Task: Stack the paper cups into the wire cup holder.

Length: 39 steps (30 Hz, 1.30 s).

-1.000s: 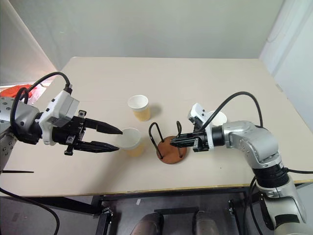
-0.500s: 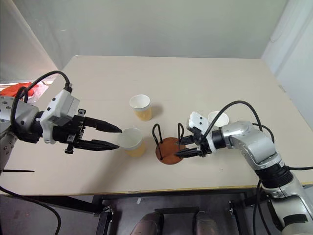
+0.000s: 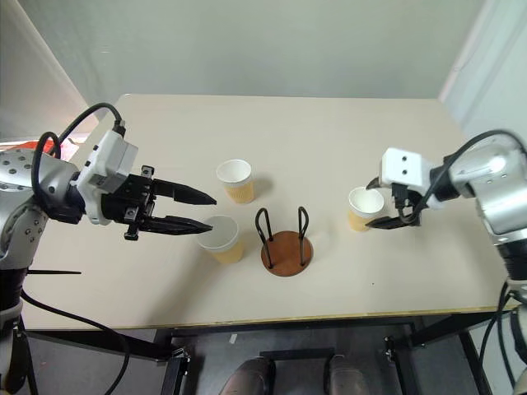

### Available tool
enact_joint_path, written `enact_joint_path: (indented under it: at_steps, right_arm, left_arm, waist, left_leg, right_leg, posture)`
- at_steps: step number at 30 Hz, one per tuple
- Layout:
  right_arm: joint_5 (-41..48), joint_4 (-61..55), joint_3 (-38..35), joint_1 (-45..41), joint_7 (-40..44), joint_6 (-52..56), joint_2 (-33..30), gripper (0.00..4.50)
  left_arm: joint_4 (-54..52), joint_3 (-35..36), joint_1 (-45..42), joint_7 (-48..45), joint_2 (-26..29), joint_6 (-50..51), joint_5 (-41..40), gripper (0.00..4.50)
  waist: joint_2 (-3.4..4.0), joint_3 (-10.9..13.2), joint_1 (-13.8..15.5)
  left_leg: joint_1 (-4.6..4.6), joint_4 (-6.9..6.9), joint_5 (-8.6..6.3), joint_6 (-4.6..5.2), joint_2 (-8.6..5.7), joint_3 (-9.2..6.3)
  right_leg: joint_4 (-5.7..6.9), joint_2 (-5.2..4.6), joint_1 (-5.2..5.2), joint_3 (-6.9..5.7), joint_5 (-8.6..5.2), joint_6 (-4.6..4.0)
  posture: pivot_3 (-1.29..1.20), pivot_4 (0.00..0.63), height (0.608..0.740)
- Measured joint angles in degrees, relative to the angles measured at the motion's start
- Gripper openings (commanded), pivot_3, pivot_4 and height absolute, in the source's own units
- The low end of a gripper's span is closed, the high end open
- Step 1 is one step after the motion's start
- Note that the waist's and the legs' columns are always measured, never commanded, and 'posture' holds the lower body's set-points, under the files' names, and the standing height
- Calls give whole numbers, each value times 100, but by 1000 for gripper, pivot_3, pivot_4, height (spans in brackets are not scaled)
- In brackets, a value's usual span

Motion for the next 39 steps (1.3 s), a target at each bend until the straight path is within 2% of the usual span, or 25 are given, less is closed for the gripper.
enact_joint_path:
  at_steps: [5,7,11,18,19,24,27,30,33,39]
  right_arm:
    - [-425,809,133,-72,50,-477,305,4310]
    - [-635,1050,207,-160,37,-668,466,3921]
    - [-862,1321,230,-196,44,-891,619,2709]
    - [-964,1428,226,-391,176,-1038,697,183]
    - [-950,1401,211,-399,232,-1011,696,28]
    - [-381,773,-30,-525,767,-548,706,28]
    - [79,645,-314,-1335,989,-295,934,28]
    - [463,237,-513,-2109,1176,-240,1231,28]
    - [782,-280,-334,-2097,1317,-185,1409,28]
    - [990,-974,213,-1504,1350,-22,1516,28]
  left_arm:
    - [-1,-11,-19,20,18,2,10,2393]
    - [-17,6,21,73,58,25,5,2393]
    - [-90,77,133,110,124,56,-18,2393]
    - [-156,163,252,179,174,95,-32,2393]
    - [-170,164,252,206,176,93,-31,2393]
    - [-102,188,269,191,271,57,-19,2393]
    - [-151,267,367,169,321,57,-43,2393]
    - [-191,271,470,169,320,56,-43,2393]
    - [-180,271,470,168,320,31,-29,2393]
    - [-185,271,472,178,320,21,-27,2393]
  waist:
    - [3,2,2]
    - [3,2,1]
    - [4,2,3]
    - [4,2,6]
    - [4,2,6]
    - [6,3,1]
    - [15,8,-62]
    - [1,-1,-78]
    - [-10,-7,-49]
    - [-10,-5,-9]
  left_leg:
    - [-5,-6,-2,4,1,0]
    - [-6,-6,-4,6,1,0]
    - [-7,-5,-5,7,1,0]
    - [-7,-4,-5,6,0,0]
    - [-7,-4,-6,6,0,0]
    - [-12,-10,-6,4,0,2]
    - [-17,-16,-4,1,-2,9]
    - [-6,-40,-1,-1,4,1]
    - [-4,-40,-8,-10,14,-5]
    - [-16,-32,-9,-11,8,-2]
  right_leg:
    - [-3,0,-4,-2,5,8]
    - [-5,0,-4,-2,5,8]
    - [-5,-2,-4,-2,5,7]
    - [-4,-3,-3,-2,5,6]
    - [-4,-3,-3,-2,5,6]
    - [-4,-2,-11,-2,1,-1]
    - [-1,-2,-26,5,0,-2]
    - [5,4,-27,-7,-24,-41]
    - [7,11,-22,-13,-40,-68]
    - [4,6,-24,-11,-40,-68]
  posture:
    - [0,150,740]
    - [0,150,740]
    - [0,150,740]
    - [0,150,740]
    - [0,150,740]
    - [0,150,740]
    - [0,150,740]
    - [0,150,740]
    - [0,150,740]
    - [0,150,740]
